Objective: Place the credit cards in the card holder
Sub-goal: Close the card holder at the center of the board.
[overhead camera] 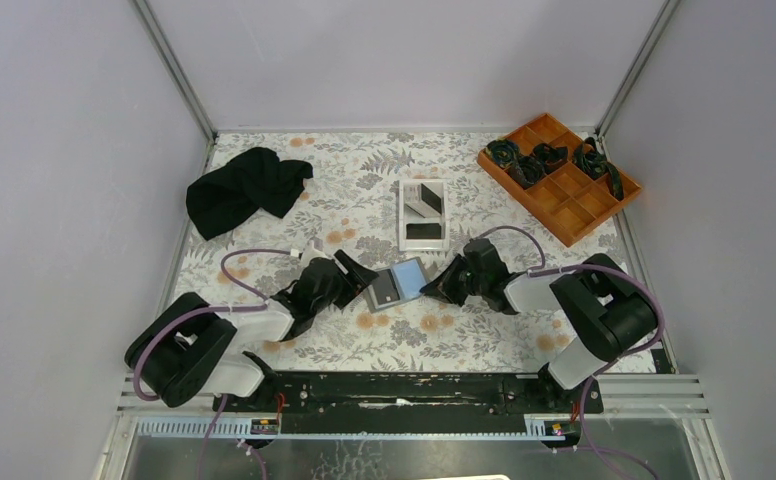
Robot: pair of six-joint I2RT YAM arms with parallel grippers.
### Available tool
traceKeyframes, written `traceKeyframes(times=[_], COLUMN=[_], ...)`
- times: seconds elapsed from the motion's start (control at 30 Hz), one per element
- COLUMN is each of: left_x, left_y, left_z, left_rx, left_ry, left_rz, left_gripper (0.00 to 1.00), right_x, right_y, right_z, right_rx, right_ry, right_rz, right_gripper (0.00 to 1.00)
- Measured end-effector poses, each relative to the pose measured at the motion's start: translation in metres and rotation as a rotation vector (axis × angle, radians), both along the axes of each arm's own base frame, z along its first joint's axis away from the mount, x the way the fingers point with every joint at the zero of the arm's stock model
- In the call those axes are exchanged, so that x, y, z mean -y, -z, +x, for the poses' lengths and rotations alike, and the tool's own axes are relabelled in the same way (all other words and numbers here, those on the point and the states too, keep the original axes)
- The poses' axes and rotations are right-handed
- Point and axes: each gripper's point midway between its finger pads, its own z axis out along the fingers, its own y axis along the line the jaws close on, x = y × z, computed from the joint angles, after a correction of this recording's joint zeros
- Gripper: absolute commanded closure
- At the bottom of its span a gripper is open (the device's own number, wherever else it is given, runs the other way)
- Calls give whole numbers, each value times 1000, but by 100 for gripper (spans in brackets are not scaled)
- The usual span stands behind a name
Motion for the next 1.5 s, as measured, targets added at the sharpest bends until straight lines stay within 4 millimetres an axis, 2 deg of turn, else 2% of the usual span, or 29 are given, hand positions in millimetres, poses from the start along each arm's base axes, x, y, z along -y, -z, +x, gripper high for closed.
traceKeyframes(times=[0.4,0.7,0.87,1.03,1.37,1.5], left_x=[5,20,23,30,53,61], left_y=[0,-2,-4,-5,-31,-35], left_z=[3,12,8,-3,-3,-3], left_rx=[12,34,20,-23,-10,-4], left_ry=[11,44,62,107,147,156], left_rz=[-16,-57,-34,72,140,148], left_gripper=[28,32,32,33,34,34], right_x=[4,-1,-1,0,7,8], right_y=[1,0,1,1,1,1], right_z=[3,5,5,5,1,-1], right_rx=[-80,-102,-94,-80,-64,-64], right_ry=[68,43,13,-7,-18,-18], right_rz=[94,110,83,67,19,16], right_gripper=[100,100,100,100,100,100])
